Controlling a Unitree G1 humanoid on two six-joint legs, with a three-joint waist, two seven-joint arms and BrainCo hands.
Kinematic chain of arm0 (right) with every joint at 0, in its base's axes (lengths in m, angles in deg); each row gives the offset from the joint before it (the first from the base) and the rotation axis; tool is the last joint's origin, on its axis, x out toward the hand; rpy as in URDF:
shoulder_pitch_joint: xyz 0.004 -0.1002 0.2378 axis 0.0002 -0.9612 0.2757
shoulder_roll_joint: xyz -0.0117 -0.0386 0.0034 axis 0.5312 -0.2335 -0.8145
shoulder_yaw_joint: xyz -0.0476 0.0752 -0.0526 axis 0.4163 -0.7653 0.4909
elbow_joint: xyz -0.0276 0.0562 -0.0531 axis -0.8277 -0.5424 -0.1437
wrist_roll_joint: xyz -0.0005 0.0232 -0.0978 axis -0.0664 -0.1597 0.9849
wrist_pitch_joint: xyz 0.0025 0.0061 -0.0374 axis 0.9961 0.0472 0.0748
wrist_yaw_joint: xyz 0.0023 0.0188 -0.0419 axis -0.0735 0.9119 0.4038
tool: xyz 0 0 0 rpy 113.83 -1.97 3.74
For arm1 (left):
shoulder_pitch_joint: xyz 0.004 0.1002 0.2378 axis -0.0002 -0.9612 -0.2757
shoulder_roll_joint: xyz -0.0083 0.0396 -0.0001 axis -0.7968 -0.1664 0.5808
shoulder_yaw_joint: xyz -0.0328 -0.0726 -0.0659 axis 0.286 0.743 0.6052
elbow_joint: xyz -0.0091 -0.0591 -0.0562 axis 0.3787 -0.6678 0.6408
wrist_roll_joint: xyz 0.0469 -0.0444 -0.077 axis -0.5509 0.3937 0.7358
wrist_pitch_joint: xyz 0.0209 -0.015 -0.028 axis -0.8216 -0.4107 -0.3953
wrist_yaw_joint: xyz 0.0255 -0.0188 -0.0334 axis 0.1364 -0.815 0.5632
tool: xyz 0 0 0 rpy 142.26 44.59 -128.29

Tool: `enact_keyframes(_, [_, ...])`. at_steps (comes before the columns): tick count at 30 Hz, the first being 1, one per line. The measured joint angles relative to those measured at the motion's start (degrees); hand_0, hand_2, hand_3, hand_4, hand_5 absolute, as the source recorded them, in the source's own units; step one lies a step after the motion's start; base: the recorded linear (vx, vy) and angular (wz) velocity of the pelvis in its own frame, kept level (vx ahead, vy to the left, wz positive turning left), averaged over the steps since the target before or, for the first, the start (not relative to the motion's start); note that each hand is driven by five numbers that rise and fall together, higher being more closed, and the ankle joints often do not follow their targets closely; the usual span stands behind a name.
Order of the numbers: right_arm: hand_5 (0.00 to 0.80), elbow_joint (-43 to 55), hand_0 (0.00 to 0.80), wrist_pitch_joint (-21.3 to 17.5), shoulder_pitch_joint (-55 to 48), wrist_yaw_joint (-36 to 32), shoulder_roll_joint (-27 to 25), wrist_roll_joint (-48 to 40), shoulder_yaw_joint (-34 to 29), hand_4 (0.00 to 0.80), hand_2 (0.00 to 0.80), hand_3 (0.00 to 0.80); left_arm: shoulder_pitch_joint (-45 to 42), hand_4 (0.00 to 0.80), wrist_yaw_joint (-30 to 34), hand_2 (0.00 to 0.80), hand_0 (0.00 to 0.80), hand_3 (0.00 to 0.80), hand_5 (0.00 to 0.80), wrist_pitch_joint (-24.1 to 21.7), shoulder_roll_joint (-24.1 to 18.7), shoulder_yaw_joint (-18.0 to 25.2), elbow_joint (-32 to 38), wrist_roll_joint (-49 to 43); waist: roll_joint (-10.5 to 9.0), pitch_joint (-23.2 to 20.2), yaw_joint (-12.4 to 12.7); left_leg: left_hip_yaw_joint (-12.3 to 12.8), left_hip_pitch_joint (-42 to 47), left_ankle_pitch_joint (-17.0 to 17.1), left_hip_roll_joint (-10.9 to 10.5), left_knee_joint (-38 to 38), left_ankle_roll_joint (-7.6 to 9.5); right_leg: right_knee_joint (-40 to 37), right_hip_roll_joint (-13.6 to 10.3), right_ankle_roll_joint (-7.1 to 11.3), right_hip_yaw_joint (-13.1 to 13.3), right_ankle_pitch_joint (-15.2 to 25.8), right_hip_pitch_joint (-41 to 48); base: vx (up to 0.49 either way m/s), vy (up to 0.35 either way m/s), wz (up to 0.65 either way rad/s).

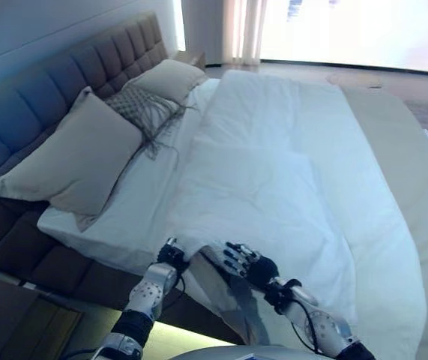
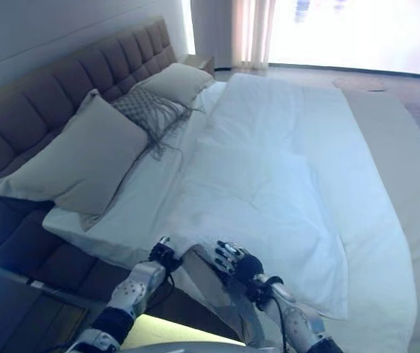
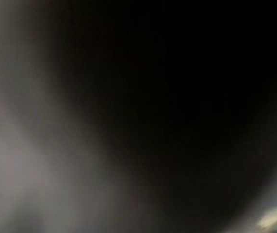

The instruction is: Make the bed neatly

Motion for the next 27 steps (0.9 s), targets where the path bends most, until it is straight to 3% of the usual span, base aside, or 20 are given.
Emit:
enact_keyframes(5, [0.000, -3.4, 0.000, -2.8, -3.3, -2.1, -2.4, -1.1, -5.0, 0.000, 0.000, 0.000, -0.1, 0.800, 2.2, 0.800, 0.800, 0.800, 0.800, 0.5, -3.9, 5.7, -5.5, 0.0, 0.15, -0.4, -1.1, 0.2, -0.7, -0.1, 0.9, -0.2, -0.04, -1.8, 0.9, -0.61, 0.6, 1.5, -0.6, -0.066, 0.012, -0.15])
enact_keyframes(10, [0.000, -8.5, 0.000, -7.1, -4.0, -4.4, -4.7, -6.2, -11.2, 0.000, 0.000, 0.000, 0.7, 0.800, 6.2, 0.800, 0.800, 0.800, 0.800, 7.2, -11.8, 12.5, -15.5, -1.4, 0.43, -0.7, -2.7, 1.6, -1.4, 0.1, 1.7, -0.2, -0.35, -2.0, 1.6, -1.05, 0.8, 2.5, -2.6, -0.032, 0.027, -0.19])
enact_keyframes(14, [0.000, -10.3, 0.000, -8.4, -4.0, -5.1, -5.9, -9.4, -15.0, 0.000, 0.000, 0.000, 2.9, 0.800, 7.8, 0.800, 0.800, 0.800, 0.800, 12.3, -16.2, 17.4, -23.3, -5.9, 0.50, -0.7, -3.6, 1.6, -2.0, 0.2, 1.7, -0.3, -0.49, -2.1, 1.6, -1.07, 0.7, 3.0, -3.5, 0.021, 0.066, -0.08])
enact_keyframes(19, [0.000, -10.4, 0.000, -8.6, -3.9, -5.9, -5.9, -10.4, -15.5, 0.000, 0.000, 0.000, 8.6, 0.800, 11.5, 0.800, 0.800, 0.800, 0.800, 20.6, -24.0, 17.7, -31.9, -11.9, 0.85, -0.5, -4.3, 1.5, -3.2, 0.5, 1.9, -0.3, -0.90, -2.1, 1.6, -1.14, -0.3, 3.3, -4.5, 0.037, 0.059, 0.01])
enact_keyframes(23, [0.000, -10.7, 0.000, -8.6, -4.2, -7.8, -5.8, -10.4, -15.5, 0.000, 0.000, 0.000, 10.7, 0.800, 15.5, 0.800, 0.800, 0.800, 0.800, 22.2, -27.6, 17.7, -32.7, -13.5, 0.87, -0.5, -4.9, 1.5, -3.9, 0.8, 2.1, -0.2, -1.52, -2.0, 1.7, -1.25, -0.5, 3.6, -5.3, 0.029, 0.057, -0.04])
enact_keyframes(27, [0.000, -11.3, 0.000, -8.7, -4.3, -8.8, -4.9, -10.2, -15.4, 0.000, 0.000, 0.000, 11.1, 0.800, 19.3, 0.800, 0.800, 0.800, 0.800, 22.5, -28.0, 17.7, -32.7, -13.4, 0.79, -0.4, -4.8, 1.6, -3.8, 0.8, 1.9, -0.3, -1.57, -1.8, 1.8, -1.25, -0.5, 3.6, -5.3, 0.056, 0.062, 0.00])
